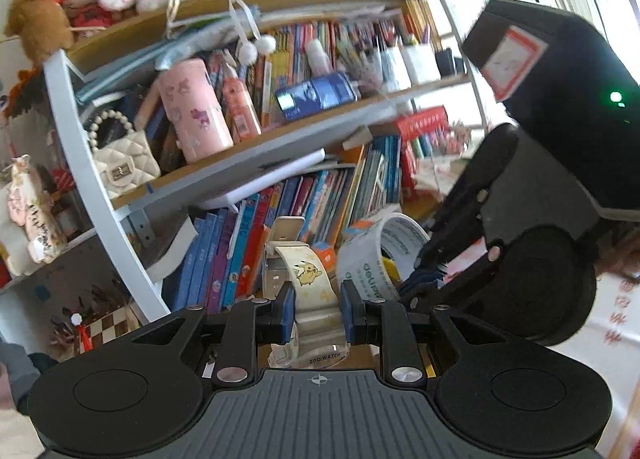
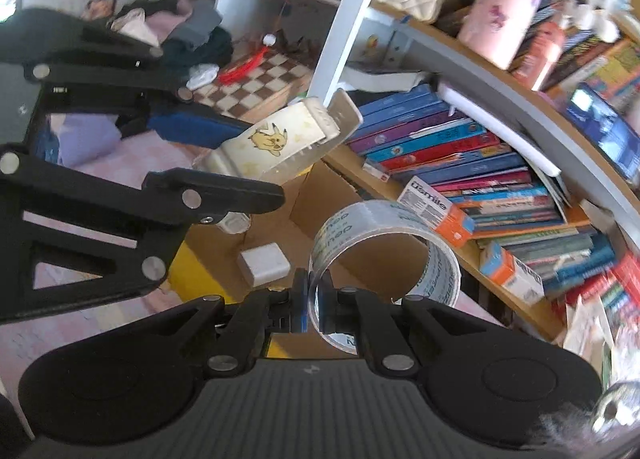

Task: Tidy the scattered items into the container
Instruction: 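Carry the watch toy and tape roll with both grippers over the yellow box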

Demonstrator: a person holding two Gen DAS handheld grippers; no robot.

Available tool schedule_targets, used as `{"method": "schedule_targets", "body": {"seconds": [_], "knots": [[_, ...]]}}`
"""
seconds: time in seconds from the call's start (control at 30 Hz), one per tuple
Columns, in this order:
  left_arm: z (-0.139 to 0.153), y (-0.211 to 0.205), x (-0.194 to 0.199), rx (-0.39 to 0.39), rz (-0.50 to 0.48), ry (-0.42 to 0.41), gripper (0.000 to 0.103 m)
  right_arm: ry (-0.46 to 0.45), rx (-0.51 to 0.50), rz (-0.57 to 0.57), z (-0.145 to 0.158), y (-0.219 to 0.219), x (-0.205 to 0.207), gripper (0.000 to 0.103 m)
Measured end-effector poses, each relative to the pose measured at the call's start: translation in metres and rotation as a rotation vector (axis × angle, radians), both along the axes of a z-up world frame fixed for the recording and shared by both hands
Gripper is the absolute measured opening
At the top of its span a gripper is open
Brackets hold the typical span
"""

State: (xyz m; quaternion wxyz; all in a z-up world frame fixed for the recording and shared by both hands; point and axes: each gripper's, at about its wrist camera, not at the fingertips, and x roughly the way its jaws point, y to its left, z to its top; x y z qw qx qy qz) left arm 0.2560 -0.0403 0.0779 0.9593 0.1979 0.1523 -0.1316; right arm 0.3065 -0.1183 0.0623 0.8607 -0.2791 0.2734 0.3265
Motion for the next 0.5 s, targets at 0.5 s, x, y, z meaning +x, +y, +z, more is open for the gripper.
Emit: {"method": "schedule_targets", "body": {"seconds": [0.5], "knots": [[-0.040, 0.020, 0.105, -0.110, 0.127, 0.378, 0.022, 0.235, -0.136, 0.132, -0.064, 0.020, 0.101, 0.005]]}}
